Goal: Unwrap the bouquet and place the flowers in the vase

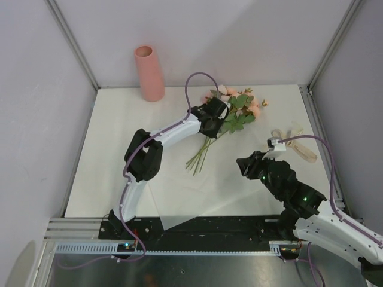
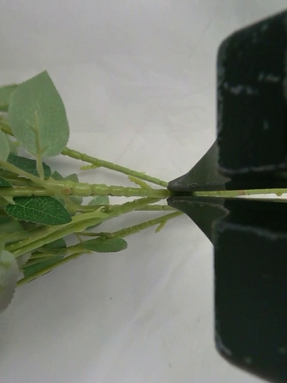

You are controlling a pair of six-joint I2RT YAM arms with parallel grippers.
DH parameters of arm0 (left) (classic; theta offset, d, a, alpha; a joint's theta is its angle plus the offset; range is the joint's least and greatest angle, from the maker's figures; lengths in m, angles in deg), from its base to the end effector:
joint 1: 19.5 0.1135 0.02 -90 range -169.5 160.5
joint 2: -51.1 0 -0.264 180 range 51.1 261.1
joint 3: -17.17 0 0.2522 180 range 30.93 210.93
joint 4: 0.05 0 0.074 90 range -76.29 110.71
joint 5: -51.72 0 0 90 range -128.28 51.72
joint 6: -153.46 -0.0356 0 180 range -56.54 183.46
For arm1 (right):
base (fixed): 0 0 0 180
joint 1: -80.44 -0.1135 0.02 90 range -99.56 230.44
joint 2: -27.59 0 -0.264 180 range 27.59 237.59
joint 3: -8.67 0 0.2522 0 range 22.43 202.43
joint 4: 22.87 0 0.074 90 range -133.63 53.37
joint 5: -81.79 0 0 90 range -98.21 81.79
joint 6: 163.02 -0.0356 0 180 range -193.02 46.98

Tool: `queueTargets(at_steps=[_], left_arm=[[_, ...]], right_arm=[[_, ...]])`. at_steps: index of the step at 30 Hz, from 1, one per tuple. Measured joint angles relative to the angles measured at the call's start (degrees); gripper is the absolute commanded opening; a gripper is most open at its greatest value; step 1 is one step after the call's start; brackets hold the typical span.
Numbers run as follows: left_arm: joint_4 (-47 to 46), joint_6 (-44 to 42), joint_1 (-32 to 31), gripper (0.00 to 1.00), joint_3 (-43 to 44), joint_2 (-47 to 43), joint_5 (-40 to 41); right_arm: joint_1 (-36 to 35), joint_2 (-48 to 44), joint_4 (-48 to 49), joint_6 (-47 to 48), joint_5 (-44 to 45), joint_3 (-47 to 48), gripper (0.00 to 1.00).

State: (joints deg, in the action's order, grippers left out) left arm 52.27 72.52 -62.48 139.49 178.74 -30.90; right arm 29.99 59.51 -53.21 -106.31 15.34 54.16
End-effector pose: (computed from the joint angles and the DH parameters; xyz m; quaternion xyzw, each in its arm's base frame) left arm 0.3622 -0.3313 0.2068 0.2624 0.9219 -0.0664 0.2770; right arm 0.1021 0.1013 0.2815 0.0031 0.7951 0.2677 0.5441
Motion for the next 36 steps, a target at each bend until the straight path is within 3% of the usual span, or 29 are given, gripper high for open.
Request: queueTargets(at_steps=[12, 20, 23, 26, 36], left_arm=[[-0.15, 3.04, 0.76, 0.00, -1.53, -8.15, -6.16], [-0.33, 3.45, 3.37, 0.02, -7.82, -7.74, -12.76], [-0.37, 3.91, 4.09, 0.10, -9.29, -6.97, -15.45], [-0.35, 4.48, 4.42, 0.01, -9.68, -6.67, -17.29], [-2.05, 6.34, 4.85, 0.00, -11.67, -6.67, -19.91]], right_arm=[[0.00, 3.17, 2.75, -1.29, -1.62, -0.83, 0.40], [0.28, 8.50, 6.86, -2.71, -2.71, -1.90, 0.42], [1.92, 13.11, 9.81, -4.46, -4.68, -2.40, 0.42], [5.79, 18.91, 14.51, -7.08, -8.55, -2.86, 0.42], [13.79, 39.15, 30.67, -15.28, -21.51, -3.82, 0.42]])
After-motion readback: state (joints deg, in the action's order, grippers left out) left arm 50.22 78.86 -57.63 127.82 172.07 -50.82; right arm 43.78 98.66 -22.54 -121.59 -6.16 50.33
